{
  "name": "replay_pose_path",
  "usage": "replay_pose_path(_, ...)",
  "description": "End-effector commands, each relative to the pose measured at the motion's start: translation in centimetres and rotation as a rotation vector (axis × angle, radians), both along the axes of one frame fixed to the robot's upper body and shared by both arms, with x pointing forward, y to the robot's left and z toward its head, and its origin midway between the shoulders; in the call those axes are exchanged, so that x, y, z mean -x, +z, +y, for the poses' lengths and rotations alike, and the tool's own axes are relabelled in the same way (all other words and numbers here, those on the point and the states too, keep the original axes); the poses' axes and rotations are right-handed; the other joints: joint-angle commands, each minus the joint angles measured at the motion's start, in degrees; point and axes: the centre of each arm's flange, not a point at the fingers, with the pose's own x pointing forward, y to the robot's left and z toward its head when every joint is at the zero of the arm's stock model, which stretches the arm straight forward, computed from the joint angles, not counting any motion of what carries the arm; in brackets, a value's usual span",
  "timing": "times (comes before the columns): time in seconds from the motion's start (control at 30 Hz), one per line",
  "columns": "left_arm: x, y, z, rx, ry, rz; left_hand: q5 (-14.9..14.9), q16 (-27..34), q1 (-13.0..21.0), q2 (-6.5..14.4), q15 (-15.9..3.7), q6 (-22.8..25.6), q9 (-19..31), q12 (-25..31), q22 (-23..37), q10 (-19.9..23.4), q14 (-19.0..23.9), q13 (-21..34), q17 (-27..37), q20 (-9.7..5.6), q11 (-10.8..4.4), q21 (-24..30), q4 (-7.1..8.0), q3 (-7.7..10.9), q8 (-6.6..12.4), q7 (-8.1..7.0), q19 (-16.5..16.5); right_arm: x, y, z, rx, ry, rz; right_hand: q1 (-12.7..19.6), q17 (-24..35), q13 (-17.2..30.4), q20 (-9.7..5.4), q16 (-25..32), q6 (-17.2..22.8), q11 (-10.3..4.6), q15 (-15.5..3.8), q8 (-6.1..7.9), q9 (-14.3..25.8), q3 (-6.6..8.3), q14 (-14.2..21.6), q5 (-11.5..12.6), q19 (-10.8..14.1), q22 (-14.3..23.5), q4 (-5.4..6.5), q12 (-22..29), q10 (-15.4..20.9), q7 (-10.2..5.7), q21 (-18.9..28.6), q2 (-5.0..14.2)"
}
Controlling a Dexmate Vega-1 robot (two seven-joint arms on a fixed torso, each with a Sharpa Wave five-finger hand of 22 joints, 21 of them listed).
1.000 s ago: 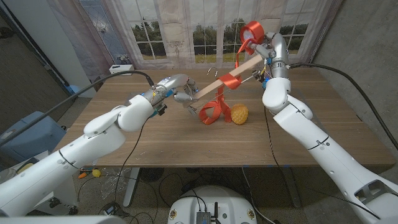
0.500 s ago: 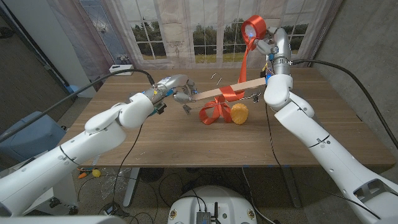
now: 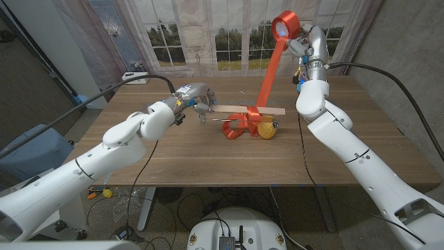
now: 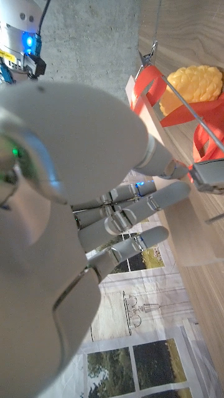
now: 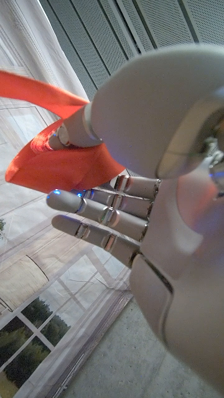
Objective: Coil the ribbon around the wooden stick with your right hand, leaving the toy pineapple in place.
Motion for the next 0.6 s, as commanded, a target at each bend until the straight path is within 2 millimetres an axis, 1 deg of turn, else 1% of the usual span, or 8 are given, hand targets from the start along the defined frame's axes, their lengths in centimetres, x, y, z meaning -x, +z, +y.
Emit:
replay_pose_path(0.03, -0.8, 0.9, -0.4, 0.003, 0.072, -0.030, 0.36, 0.42, 7.01, 7.17, 0.02, 2.55, 4.32, -0.13, 0.10, 4.42, 0.50, 0.20, 0.35, -2.09, -3.66, 0.51, 0.56, 0.99, 0.45, -1.76, -0.14, 1.2, -0.2, 1.0, 0.041, 0.057, -0.088, 3.08, 0.22, 0.25, 0.19, 0.02, 13.75, -2.09, -3.24, 0.23, 0.74, 2.77, -2.83, 0.16, -0.27, 0.19, 2.11, 0.58, 10.55, 0.32, 0.50, 3.86)
replay_pose_path(0.17, -0.9, 1.2, -0.7, 0.010, 0.092, -0.060, 0.39, 0.36, 7.04, 7.16, 0.02, 2.65, 4.30, -0.23, 0.07, 4.48, 0.54, 0.23, 0.39, -2.14, -3.70, 0.61, 0.57, 1.01, 0.42, -1.88, -0.22, 2.1, -0.8, 1.2, 0.045, 0.085, -0.131, 3.06, 0.14, 0.17, 0.16, -0.04, 13.67, -2.16, -3.26, 0.28, 0.85, 2.90, -2.63, 0.19, -0.33, 0.17, 2.07, 0.60, 10.76, 0.26, 0.60, 3.76)
replay_pose_path(0.33, -1.3, 1.7, -0.7, 0.031, 0.113, -0.089, 0.42, 0.42, 7.07, 7.16, 0.01, 2.73, 4.24, -0.37, 0.09, 4.66, 0.63, 0.10, 0.58, -2.19, -3.74, 0.79, 0.57, 1.03, 0.36, -1.83, -0.21, 3.4, -1.8, 1.0, 0.039, 0.104, -0.172, 3.02, 0.29, 0.35, 0.13, -0.14, 13.77, -2.10, -3.32, 0.37, 0.95, 3.23, -2.48, 0.28, -0.29, 0.14, 2.01, 0.67, 10.76, 0.33, 0.82, 3.61)
replay_pose_path(0.37, -1.4, 1.8, -0.7, 0.039, 0.114, -0.096, 0.43, 0.27, 7.07, 7.13, 0.00, 2.72, 4.29, -0.36, 0.09, 4.75, 0.53, 0.13, 0.47, -2.20, -3.61, 0.84, 0.57, 1.03, 0.36, -1.86, -0.23, 3.6, -2.1, 0.9, 0.036, 0.106, -0.178, 2.99, 0.25, 0.38, 0.15, -0.17, 13.79, -2.10, -3.34, 0.38, 0.97, 3.25, -2.44, 0.28, -0.28, 0.14, 2.03, 0.69, 10.77, 0.27, 0.85, 3.59)
replay_pose_path(0.6, -2.1, 2.4, -0.6, 0.110, 0.133, -0.174, 0.50, 0.09, 7.11, 7.09, -0.02, 3.02, 4.25, -0.50, 0.07, 4.98, 0.67, 0.13, 0.45, -2.26, -4.08, 1.10, 0.57, 1.08, 0.35, -2.16, -0.25, 4.8, -4.8, 0.1, -0.009, 0.118, -0.206, 2.90, 0.42, 0.28, 0.11, -0.27, 13.85, -2.20, -3.40, 0.43, 1.05, 3.63, -2.24, 0.39, -0.26, 0.10, 1.97, 0.69, 11.04, 0.24, 1.09, 3.29)
